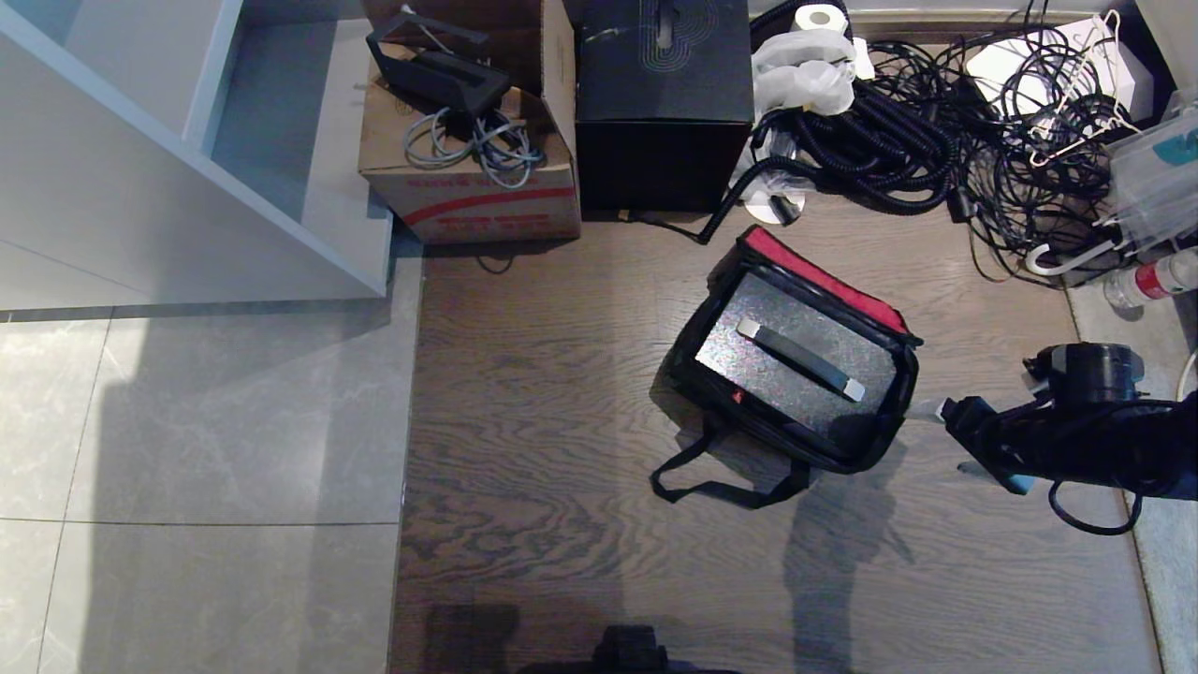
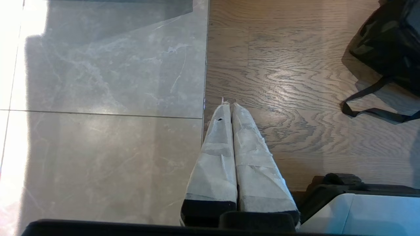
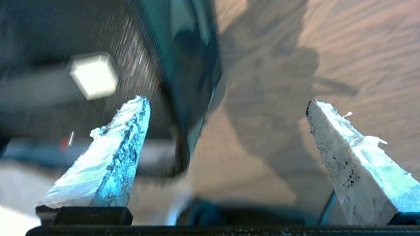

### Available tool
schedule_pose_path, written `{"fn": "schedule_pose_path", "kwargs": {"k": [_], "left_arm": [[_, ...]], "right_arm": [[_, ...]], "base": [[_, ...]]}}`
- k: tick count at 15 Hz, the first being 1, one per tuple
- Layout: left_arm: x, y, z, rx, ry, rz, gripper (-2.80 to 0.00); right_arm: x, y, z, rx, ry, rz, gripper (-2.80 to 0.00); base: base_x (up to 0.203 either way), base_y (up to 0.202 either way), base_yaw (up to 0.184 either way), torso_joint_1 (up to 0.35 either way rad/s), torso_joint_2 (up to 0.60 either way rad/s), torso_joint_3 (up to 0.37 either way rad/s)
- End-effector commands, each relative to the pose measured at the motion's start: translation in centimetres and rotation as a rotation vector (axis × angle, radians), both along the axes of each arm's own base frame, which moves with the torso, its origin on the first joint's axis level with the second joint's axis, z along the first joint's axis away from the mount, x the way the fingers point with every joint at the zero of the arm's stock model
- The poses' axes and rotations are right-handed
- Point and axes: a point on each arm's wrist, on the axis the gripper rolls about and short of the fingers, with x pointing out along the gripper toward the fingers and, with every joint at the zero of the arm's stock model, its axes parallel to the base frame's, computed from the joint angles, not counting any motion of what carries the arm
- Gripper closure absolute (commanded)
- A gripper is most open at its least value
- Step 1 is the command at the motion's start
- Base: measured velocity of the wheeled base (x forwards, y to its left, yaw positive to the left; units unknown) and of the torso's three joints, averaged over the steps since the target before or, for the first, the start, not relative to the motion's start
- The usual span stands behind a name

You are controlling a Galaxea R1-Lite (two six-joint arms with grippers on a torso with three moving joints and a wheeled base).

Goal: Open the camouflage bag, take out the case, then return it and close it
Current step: Grip the handle

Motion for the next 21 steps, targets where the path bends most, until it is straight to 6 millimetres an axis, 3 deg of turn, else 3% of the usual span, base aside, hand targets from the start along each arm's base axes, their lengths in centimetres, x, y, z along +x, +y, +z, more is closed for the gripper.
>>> {"fn": "schedule_pose_path", "kwargs": {"k": [1,8,9,10,17,21], "left_arm": [[0.0,0.0,0.0,0.000,0.000,0.001,0.00],[0.0,0.0,0.0,0.000,0.000,0.001,0.00],[0.0,0.0,0.0,0.000,0.000,0.001,0.00],[0.0,0.0,0.0,0.000,0.000,0.001,0.00],[0.0,0.0,0.0,0.000,0.000,0.001,0.00],[0.0,0.0,0.0,0.000,0.000,0.001,0.00]], "right_arm": [[1.3,0.4,-1.4,0.001,0.011,-0.047,-2.80],[3.2,2.1,-1.9,0.085,-0.060,-0.069,-2.80],[3.2,2.1,-2.2,0.085,-0.050,-0.070,-2.22],[3.2,2.0,-2.5,0.077,-0.042,-0.082,0.00],[3.6,2.7,-3.2,0.027,-0.032,-0.109,0.00],[2.3,4.9,-2.8,0.012,-0.001,-0.080,0.00]], "base": [[0.000,0.000,0.000,0.000,0.00,0.000],[0.000,0.000,0.000,0.000,0.00,0.000],[0.000,0.000,0.000,0.000,0.00,0.000],[0.000,0.000,0.000,0.000,0.00,0.000],[0.000,0.000,0.000,0.000,0.00,0.000],[0.000,0.000,0.000,0.000,0.00,0.000]]}}
